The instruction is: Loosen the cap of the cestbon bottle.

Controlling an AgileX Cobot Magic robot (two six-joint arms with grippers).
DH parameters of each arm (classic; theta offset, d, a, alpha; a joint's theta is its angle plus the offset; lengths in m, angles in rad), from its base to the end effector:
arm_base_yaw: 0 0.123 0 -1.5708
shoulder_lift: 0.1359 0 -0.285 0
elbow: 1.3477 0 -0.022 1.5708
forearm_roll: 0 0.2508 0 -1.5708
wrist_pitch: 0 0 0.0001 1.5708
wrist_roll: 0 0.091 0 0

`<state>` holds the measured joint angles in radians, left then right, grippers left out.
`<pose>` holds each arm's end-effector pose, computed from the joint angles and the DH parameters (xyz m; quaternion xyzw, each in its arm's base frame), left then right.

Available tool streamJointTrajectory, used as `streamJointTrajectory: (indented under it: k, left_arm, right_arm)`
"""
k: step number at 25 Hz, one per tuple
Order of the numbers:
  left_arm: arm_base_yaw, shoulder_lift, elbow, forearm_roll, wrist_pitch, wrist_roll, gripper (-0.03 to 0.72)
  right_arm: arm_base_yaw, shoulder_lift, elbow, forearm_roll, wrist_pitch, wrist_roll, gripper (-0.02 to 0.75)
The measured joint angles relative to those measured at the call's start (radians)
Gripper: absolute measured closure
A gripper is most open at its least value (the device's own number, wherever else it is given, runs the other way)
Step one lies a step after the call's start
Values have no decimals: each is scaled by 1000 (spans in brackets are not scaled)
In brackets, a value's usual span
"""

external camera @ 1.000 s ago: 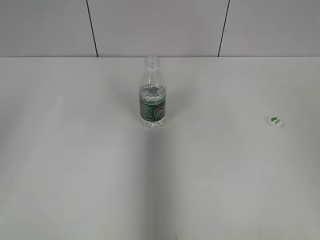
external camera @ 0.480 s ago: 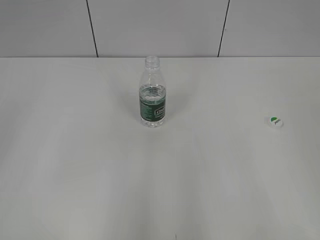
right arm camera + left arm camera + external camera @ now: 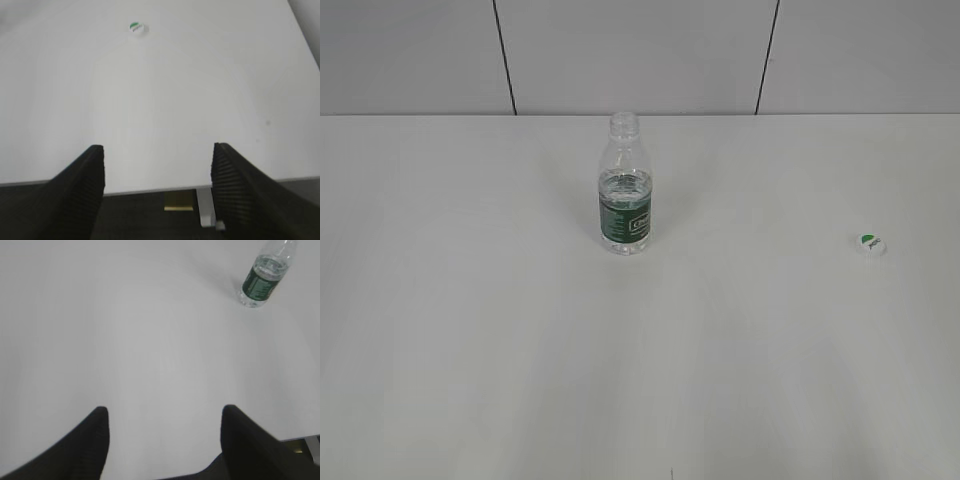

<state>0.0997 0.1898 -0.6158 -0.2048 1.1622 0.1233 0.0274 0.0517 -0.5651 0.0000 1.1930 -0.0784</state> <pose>0.0109 -0.0160 0.3029 0.0159 0.8908 -0.0522 0.4510 -0.0101 -0.0003 0.2851 -0.0467 0.8815 -0.0120 0.4698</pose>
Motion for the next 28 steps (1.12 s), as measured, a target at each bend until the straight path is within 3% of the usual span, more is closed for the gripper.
streamJointTrajectory:
  k: [11,22,28]
  left_arm:
    - [0,-196,42,2,62,0,250]
    - [0,-196,88,33,-81,0,250]
    - [-71,-196,88,33,-90,0,250]
  right_arm:
    - [0,-59,5,-9,24,-12,227]
    - [0,-59,51,-12,-96,-18,227]
    - [0,-59,51,-12,-97,-19,227]
